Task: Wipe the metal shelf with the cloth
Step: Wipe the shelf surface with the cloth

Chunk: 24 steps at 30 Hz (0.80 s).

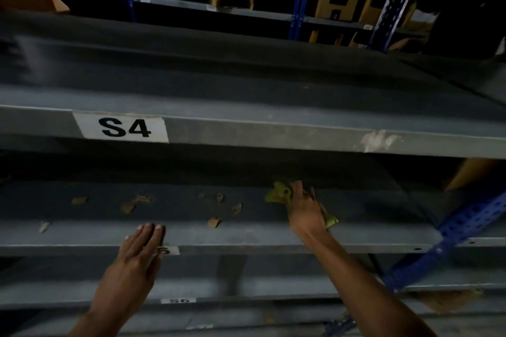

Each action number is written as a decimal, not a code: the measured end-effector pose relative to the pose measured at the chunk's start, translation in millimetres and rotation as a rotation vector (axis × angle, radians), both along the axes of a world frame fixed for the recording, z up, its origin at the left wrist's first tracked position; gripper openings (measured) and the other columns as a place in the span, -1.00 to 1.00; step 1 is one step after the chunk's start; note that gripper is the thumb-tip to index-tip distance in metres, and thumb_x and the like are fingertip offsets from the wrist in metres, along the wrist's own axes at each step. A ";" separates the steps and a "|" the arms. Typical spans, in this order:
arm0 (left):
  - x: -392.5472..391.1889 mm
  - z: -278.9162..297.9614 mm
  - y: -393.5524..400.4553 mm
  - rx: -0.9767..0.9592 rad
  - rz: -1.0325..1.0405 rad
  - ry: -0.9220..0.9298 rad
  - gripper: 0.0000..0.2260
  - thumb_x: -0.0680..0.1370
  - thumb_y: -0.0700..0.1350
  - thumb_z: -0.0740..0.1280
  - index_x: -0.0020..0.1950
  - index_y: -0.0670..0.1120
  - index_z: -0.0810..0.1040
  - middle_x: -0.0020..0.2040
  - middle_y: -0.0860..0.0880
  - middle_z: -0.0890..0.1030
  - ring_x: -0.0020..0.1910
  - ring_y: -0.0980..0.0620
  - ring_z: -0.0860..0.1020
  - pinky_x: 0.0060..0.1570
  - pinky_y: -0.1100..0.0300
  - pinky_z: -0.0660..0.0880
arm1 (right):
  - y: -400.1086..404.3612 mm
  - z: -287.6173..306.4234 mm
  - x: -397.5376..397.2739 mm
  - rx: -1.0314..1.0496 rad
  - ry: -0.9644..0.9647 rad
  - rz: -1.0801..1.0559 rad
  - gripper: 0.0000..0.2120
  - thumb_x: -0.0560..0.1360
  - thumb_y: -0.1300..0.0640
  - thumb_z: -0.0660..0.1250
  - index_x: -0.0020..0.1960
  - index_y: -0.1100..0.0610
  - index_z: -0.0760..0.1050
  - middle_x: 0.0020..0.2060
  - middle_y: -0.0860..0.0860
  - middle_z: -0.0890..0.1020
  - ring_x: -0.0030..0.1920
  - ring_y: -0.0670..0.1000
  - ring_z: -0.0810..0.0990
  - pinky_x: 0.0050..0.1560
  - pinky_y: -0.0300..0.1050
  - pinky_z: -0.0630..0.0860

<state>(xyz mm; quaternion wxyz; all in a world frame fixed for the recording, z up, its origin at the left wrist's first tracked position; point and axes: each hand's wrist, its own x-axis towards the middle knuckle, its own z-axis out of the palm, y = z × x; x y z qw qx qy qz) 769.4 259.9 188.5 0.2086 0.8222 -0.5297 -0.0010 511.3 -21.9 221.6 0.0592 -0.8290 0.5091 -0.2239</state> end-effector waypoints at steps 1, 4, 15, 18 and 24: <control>-0.8 0.6 0.3 0.000 0.002 -0.003 -0.45 0.56 -0.09 0.31 0.51 -0.07 0.19 0.51 -0.07 0.20 0.50 -0.06 0.14 0.43 -0.04 0.19 | -1.1 -1.6 1.7 0.030 0.083 0.071 -0.62 0.58 0.18 0.13 0.39 0.15 0.31 0.20 0.26 0.55 0.20 0.28 0.52 0.24 0.11 0.42; -1.7 0.9 0.9 0.025 0.001 -0.004 -0.46 0.59 -0.05 0.25 0.52 -0.02 0.12 0.52 -0.03 0.12 0.51 -0.01 0.07 0.44 0.03 0.11 | -4.8 -2.2 1.0 0.183 0.351 0.315 -0.44 0.63 -0.11 0.01 0.57 0.00 -0.02 0.56 0.02 0.07 0.54 0.11 0.04 0.51 0.07 -0.03; -3.3 6.2 1.8 0.012 -0.019 -0.047 -0.44 0.60 0.22 -0.09 0.50 -0.05 0.22 0.48 -0.06 0.21 0.47 -0.07 0.18 0.39 -0.06 0.24 | 35.4 -8.1 2.3 0.092 0.396 0.584 -0.25 0.54 -0.30 -0.03 0.56 0.02 -0.24 0.57 0.10 -0.01 0.56 0.03 -0.06 0.48 -0.10 -0.08; -1.6 5.5 1.0 0.027 -0.011 -0.056 -0.41 0.56 0.23 -0.10 0.50 -0.04 0.21 0.49 -0.07 0.23 0.47 -0.07 0.18 0.38 -0.03 0.22 | 38.1 -5.2 6.5 0.194 0.312 0.647 -0.26 0.51 -0.38 -0.02 0.55 -0.11 -0.22 0.57 -0.07 -0.07 0.53 -0.13 -0.15 0.45 -0.18 -0.12; 0.0 7.1 3.5 0.049 -0.027 -0.049 -0.34 0.57 0.27 -0.25 0.50 -0.05 0.20 0.49 -0.05 0.20 0.48 -0.05 0.17 0.45 0.08 0.14 | 21.0 5.7 34.0 0.228 0.381 0.498 -0.15 0.52 -0.38 0.01 0.55 0.06 -0.28 0.48 -0.12 -0.29 0.48 -0.12 -0.32 0.45 -0.17 -0.32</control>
